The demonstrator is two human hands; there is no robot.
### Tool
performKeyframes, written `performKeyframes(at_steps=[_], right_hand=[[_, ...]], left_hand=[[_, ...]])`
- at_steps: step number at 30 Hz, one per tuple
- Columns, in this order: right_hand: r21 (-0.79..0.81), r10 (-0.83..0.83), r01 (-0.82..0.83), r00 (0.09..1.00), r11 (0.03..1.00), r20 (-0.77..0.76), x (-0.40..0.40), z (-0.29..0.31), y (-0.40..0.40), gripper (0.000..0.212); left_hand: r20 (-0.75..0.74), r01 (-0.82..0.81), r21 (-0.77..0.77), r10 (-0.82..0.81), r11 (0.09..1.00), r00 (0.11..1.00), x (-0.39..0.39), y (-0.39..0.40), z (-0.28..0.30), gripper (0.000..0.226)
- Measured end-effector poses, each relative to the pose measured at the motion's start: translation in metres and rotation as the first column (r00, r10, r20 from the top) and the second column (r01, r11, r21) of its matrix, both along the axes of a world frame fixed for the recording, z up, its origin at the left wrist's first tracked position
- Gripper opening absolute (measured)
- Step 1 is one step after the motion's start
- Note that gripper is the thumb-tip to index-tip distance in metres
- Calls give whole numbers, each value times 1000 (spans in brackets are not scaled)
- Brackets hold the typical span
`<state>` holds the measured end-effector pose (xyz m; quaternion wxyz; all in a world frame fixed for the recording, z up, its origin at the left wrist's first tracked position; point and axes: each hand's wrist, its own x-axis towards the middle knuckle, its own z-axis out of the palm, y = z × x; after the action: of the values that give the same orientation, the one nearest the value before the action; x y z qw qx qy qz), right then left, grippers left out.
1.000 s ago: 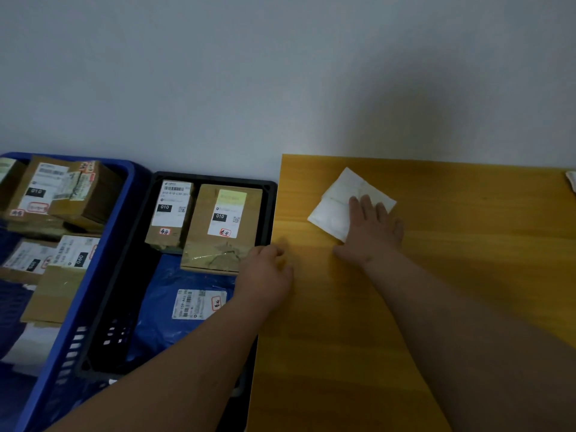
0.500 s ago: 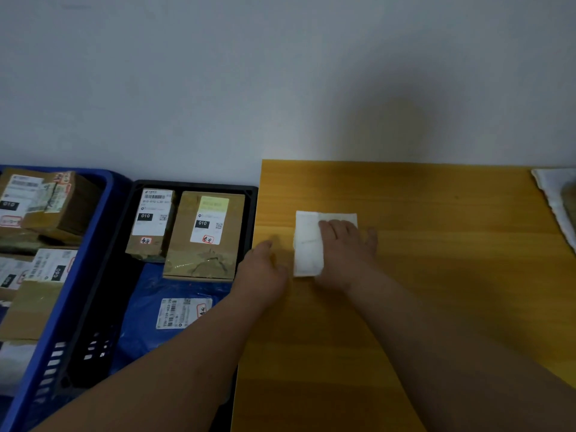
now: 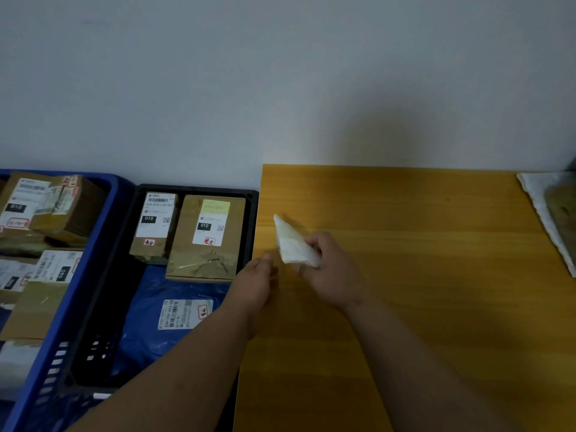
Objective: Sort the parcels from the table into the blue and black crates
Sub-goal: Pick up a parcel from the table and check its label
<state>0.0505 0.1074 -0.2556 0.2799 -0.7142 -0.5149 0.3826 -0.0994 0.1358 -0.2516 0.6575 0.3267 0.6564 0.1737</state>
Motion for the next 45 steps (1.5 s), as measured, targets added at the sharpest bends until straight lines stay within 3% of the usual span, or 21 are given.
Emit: performKeyframes(at_steps=[5,9,16,23,28,30,33,35,38,41,45], right_hand=[[12,-182,191,953,982,-243,-6,12,-5,23],[-223,-391,325,678,919,-623,-3,14,-8,24],[-349,-444,276,514,896,-734,-13,16,-25,31],[-268,-389,294,520,917,-761,-23,34,-31,44],[-222,-408,360,606,906,-683,-24,34,-31,20],[-232,-423,365,625,901,-656,-30,33,-32,11],[-272,-478,406,591,872,-650,-39,30,-31,11],[-321,-525,435,516,841,-677,-49,29,-30,11],[-364,-531,401,479,841,-699,-71,28,-29,18],[-363,-483,321,515,875,-708,-92,31,-27,18],[-355,-441,262,522,897,-730,-114,38,-16,30]], left_hand=[[81,0,-5,1,1000,997,-3,-4,12,28],[121,-52,11,51,999,991,-10,-9,22,31],[134,-106,59,97,993,986,-34,-18,43,10],[185,-134,139,107,981,977,-50,-27,50,11],[211,-136,152,103,979,972,-61,-31,45,18],[241,-215,146,176,966,954,-65,-33,43,29],[278,-399,91,361,913,890,-77,-31,39,50],[297,-397,39,368,917,881,-85,-30,38,53],[325,-286,18,265,958,908,-94,-31,36,47],[294,-311,73,277,948,915,-110,-29,35,26],[333,-293,90,249,952,909,-146,-17,41,25]])
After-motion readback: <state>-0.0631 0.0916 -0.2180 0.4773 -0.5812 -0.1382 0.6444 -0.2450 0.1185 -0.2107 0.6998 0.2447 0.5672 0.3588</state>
